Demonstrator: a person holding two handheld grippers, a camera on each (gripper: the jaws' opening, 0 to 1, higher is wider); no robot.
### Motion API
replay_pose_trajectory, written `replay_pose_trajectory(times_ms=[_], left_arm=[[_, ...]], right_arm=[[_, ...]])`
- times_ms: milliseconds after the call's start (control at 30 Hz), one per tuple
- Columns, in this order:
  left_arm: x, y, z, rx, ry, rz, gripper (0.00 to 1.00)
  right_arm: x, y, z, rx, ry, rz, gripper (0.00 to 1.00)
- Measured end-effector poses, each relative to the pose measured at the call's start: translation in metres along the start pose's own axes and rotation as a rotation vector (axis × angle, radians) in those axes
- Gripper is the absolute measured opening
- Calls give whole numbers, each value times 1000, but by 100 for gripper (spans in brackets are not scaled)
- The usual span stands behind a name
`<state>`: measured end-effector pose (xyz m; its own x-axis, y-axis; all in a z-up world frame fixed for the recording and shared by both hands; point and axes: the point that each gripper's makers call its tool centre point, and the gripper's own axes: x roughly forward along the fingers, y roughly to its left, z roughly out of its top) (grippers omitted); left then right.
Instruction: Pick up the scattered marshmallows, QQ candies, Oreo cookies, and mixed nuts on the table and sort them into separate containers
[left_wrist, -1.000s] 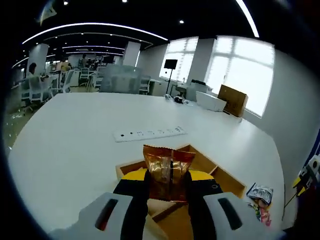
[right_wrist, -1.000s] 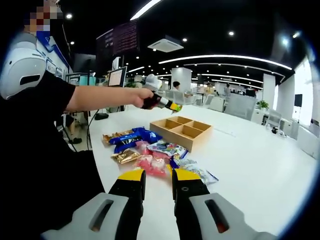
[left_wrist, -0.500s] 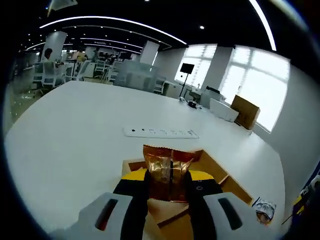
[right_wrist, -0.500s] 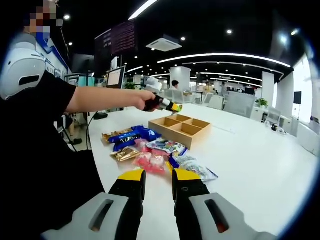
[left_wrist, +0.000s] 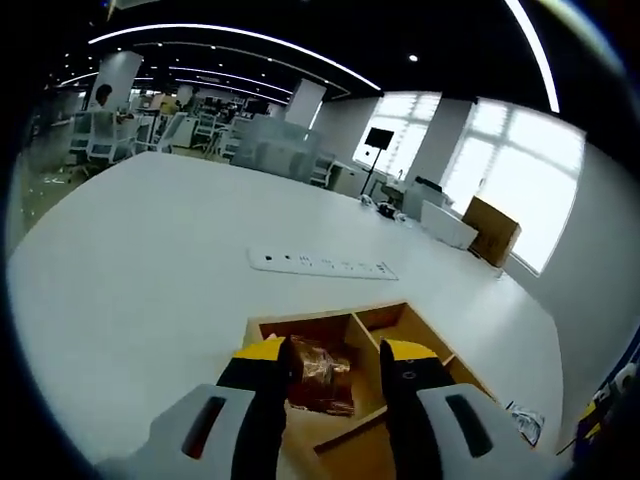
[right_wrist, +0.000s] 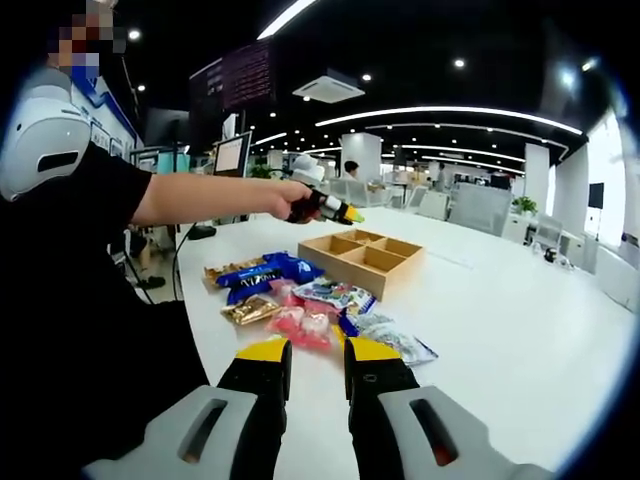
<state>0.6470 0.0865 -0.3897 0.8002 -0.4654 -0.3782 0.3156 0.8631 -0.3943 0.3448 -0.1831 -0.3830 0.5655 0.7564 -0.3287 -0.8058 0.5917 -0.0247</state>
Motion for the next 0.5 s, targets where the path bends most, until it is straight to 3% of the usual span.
replay_pose_trajectory(times_ms=[500], left_arm=[[-16,-4,12,15,-12,-39,42]], right_arm=[[-4,8,14,-39,4,-3,19]])
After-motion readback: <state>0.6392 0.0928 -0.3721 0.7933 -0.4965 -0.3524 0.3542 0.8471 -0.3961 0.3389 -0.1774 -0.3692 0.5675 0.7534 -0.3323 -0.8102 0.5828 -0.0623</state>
